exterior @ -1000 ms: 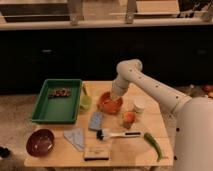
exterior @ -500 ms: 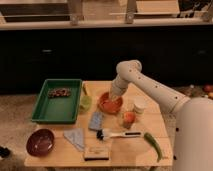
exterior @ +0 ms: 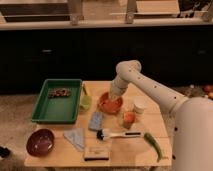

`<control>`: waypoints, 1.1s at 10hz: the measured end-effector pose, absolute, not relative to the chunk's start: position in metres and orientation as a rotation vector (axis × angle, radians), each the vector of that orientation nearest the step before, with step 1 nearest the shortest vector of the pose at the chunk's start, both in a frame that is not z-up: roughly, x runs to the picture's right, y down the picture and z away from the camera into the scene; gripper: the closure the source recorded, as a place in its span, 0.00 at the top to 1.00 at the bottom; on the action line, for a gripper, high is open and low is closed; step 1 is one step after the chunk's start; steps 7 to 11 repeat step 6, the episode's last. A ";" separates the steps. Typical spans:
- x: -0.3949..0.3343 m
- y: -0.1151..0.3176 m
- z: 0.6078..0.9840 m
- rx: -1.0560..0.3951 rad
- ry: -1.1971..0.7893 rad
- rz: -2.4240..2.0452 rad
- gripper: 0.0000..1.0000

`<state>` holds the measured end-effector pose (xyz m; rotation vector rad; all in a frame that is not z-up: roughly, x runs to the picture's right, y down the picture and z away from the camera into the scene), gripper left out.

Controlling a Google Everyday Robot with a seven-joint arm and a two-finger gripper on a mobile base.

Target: Place fork in red bowl

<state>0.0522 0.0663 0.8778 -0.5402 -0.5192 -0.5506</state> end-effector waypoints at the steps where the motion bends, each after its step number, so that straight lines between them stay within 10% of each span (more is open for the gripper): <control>1: 0.052 0.066 0.878 -0.540 -0.521 -0.553 0.80; 11: 0.053 0.066 0.878 -0.539 -0.532 -0.574 0.80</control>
